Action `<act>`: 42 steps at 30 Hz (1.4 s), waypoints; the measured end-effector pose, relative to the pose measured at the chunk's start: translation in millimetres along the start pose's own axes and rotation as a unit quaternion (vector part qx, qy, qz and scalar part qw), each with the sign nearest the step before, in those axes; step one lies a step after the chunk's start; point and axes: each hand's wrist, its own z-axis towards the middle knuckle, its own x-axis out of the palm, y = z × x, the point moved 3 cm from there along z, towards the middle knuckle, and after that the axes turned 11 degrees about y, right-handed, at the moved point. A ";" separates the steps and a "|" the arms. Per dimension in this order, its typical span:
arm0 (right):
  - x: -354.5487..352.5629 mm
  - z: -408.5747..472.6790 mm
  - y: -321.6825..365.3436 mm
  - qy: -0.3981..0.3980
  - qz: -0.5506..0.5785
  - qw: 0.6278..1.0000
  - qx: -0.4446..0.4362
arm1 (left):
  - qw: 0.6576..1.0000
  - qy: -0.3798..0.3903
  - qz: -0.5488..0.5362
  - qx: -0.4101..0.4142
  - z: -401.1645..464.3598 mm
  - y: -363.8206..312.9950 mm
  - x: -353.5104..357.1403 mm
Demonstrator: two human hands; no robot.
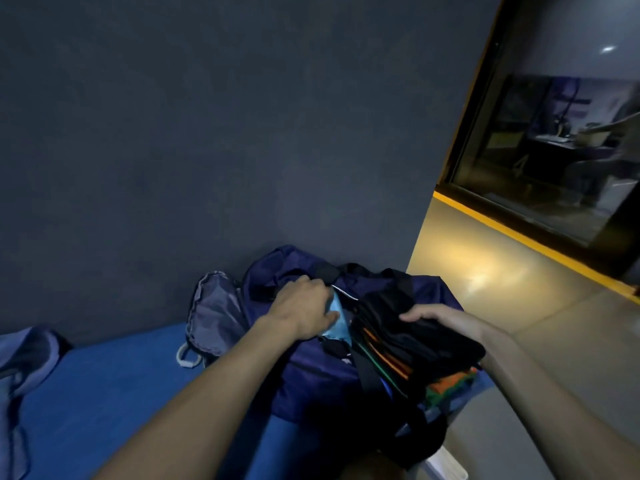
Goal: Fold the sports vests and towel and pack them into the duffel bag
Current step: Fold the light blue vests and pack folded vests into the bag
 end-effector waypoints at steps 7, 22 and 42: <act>-6.5 64.7 24.9 0.008 0.101 0.994 -0.035 | 0.997 0.021 -0.074 0.033 6.9 22.1 14.2; -2.4 117.1 19.9 -0.093 0.049 0.986 -0.132 | 0.994 0.044 -0.099 0.022 10.3 24.3 17.1; -6.9 117.9 19.3 -0.161 -0.349 0.921 -0.064 | 0.989 0.020 -0.120 0.086 62.6 -41.7 2.7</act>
